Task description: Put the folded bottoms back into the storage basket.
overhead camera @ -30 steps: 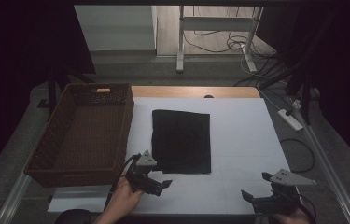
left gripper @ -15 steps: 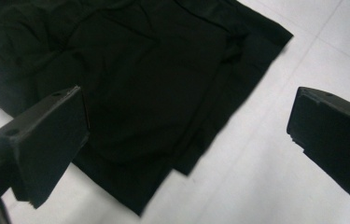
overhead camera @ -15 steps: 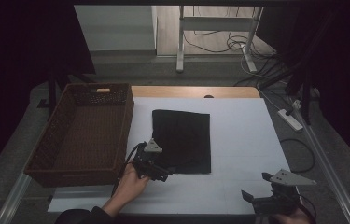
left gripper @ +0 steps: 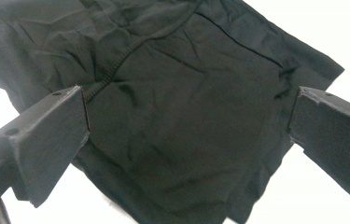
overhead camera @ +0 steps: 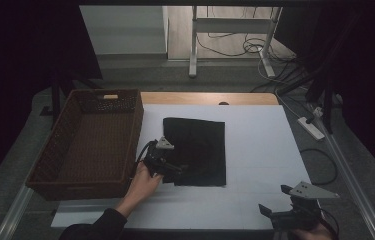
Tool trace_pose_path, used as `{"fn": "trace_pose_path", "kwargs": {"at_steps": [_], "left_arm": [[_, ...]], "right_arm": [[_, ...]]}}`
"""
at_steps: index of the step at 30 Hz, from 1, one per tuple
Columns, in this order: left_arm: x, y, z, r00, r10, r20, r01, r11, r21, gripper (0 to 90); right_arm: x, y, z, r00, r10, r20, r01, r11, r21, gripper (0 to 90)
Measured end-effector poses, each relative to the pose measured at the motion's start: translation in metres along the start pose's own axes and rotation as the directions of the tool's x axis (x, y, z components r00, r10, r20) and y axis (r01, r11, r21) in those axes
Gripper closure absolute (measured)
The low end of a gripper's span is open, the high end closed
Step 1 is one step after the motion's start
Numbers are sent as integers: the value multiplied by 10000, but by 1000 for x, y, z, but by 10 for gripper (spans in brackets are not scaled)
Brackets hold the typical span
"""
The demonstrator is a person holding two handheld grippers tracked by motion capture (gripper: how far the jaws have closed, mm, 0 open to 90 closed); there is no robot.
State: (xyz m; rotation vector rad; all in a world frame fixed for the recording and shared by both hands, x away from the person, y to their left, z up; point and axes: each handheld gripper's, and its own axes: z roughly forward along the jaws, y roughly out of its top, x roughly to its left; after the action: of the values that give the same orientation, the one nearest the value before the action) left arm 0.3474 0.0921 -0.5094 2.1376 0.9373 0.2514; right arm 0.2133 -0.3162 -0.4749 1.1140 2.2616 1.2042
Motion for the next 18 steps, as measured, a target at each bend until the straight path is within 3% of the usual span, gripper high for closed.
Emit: {"fn": "trace_pose_path", "kwargs": {"at_steps": [7, 18], "left_arm": [[8, 7, 8, 9998, -138, -124, 139, 9998, 109, 1], [22, 24, 17, 9975, -481, -523, 476, 9988, -114, 1]], "right_arm": [[0, 0, 0, 10000, 67, 23, -67, 10000, -17, 7], [-1, 0, -1, 9999, 151, -7, -151, 9999, -14, 7]]}}
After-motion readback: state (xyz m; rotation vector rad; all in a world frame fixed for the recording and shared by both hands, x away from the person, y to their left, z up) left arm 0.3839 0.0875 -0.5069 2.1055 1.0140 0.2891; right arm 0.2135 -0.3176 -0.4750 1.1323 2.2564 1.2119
